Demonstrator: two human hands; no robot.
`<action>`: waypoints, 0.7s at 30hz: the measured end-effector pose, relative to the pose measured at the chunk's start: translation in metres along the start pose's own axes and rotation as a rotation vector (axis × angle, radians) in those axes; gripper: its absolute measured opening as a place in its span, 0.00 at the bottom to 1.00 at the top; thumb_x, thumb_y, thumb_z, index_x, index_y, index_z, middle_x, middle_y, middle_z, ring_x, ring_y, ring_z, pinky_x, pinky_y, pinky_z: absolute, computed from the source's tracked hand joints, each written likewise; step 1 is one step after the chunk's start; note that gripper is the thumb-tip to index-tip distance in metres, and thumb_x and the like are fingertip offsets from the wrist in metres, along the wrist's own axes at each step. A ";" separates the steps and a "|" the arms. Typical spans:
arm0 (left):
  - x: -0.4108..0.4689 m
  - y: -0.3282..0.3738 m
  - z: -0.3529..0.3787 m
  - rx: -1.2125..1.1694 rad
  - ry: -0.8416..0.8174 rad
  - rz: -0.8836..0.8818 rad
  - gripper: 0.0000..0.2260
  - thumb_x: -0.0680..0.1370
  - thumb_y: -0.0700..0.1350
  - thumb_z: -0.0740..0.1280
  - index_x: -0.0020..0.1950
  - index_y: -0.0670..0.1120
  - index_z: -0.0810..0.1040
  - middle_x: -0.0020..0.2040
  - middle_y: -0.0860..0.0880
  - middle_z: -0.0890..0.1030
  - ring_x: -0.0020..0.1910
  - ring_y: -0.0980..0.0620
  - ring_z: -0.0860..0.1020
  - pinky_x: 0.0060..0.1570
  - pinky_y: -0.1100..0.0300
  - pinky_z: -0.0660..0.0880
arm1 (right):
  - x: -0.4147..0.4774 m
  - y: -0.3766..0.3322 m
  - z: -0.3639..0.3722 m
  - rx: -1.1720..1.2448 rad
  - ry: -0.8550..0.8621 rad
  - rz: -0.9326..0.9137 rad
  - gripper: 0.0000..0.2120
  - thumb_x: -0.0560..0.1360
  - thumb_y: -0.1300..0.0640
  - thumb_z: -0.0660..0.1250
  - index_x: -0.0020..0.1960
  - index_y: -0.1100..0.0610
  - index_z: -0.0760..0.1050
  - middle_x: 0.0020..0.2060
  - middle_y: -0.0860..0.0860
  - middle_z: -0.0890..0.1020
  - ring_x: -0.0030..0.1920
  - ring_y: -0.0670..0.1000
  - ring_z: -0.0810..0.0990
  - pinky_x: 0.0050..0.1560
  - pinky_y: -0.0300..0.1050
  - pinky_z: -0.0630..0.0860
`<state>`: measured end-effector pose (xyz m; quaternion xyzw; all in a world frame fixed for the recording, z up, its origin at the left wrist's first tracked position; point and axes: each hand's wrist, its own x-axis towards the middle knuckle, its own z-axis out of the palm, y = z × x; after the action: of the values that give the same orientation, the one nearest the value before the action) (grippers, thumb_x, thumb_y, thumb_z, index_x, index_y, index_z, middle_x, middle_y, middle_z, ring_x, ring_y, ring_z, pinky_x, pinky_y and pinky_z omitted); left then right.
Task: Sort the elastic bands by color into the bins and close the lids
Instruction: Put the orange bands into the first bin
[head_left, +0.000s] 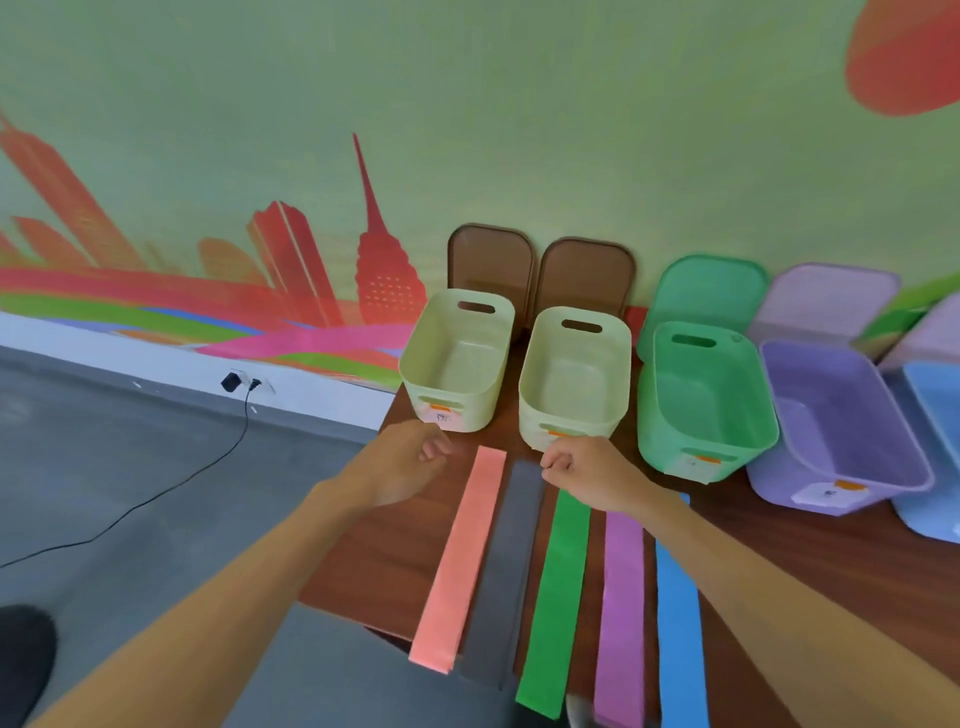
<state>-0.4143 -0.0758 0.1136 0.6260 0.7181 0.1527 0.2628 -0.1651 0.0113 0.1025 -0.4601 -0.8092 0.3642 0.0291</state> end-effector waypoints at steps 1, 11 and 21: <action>0.004 -0.003 0.001 -0.008 -0.009 -0.008 0.09 0.76 0.41 0.64 0.54 0.47 0.79 0.46 0.52 0.77 0.44 0.55 0.75 0.47 0.64 0.69 | 0.003 0.000 0.002 0.000 0.004 0.015 0.10 0.77 0.57 0.65 0.55 0.58 0.79 0.48 0.51 0.82 0.45 0.45 0.78 0.41 0.29 0.69; 0.059 -0.033 0.053 -0.034 -0.111 -0.120 0.11 0.76 0.39 0.63 0.56 0.46 0.80 0.53 0.48 0.79 0.49 0.53 0.77 0.54 0.64 0.72 | 0.062 0.035 0.033 0.114 0.012 0.104 0.12 0.77 0.57 0.64 0.58 0.57 0.78 0.51 0.50 0.82 0.51 0.46 0.80 0.52 0.37 0.73; 0.119 -0.041 0.122 0.035 -0.134 -0.169 0.22 0.76 0.43 0.62 0.71 0.54 0.68 0.63 0.50 0.70 0.60 0.50 0.73 0.57 0.50 0.74 | 0.088 0.078 0.067 0.276 -0.011 0.169 0.12 0.77 0.59 0.65 0.59 0.56 0.78 0.51 0.49 0.83 0.46 0.42 0.79 0.50 0.31 0.72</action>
<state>-0.3878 0.0204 -0.0302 0.5767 0.7517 0.0752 0.3110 -0.1854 0.0657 -0.0198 -0.5163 -0.7101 0.4753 0.0570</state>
